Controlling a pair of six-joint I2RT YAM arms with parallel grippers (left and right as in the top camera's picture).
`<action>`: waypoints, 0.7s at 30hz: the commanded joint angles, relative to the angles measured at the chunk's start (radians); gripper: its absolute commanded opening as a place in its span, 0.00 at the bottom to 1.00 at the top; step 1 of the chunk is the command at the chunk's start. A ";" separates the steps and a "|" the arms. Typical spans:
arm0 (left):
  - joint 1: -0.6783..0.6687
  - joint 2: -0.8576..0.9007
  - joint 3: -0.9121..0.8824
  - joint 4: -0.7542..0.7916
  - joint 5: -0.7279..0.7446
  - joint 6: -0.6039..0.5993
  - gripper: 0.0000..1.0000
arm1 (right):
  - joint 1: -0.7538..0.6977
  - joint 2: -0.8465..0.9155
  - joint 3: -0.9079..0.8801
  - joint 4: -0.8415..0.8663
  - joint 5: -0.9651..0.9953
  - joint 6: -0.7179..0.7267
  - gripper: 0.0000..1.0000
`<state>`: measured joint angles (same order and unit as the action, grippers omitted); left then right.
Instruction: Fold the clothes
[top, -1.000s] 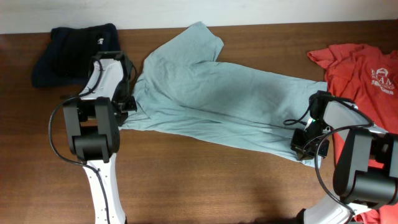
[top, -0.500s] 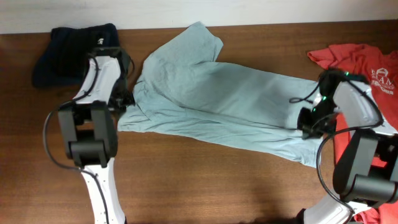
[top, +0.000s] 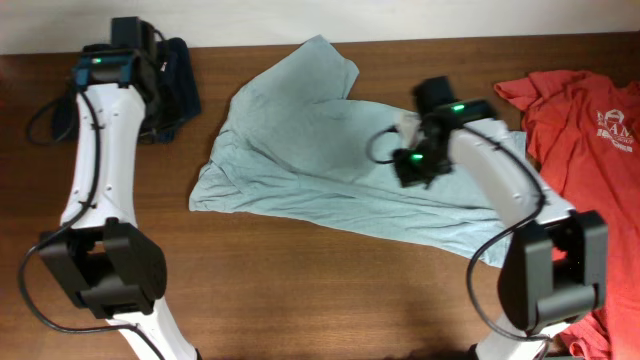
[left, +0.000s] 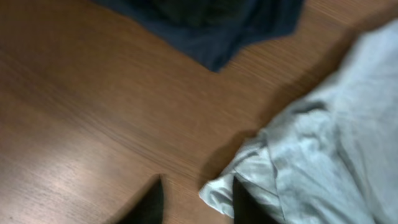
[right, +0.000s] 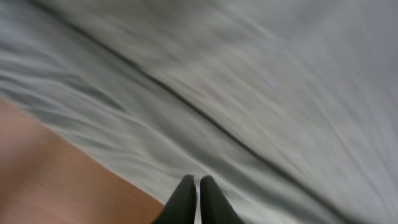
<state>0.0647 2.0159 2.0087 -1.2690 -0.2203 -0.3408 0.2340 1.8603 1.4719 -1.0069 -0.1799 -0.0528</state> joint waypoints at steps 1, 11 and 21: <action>0.054 -0.011 0.008 0.033 0.024 -0.003 0.70 | 0.127 0.005 0.019 0.137 -0.019 -0.018 0.11; 0.085 -0.011 0.008 0.049 0.071 -0.003 0.99 | 0.406 0.082 0.019 0.520 0.034 -0.019 0.40; 0.084 -0.011 0.008 0.050 0.071 -0.003 0.99 | 0.516 0.268 0.019 0.736 0.034 -0.022 0.49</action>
<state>0.1509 2.0159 2.0087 -1.2213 -0.1570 -0.3416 0.7403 2.0781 1.4799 -0.3019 -0.1585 -0.0746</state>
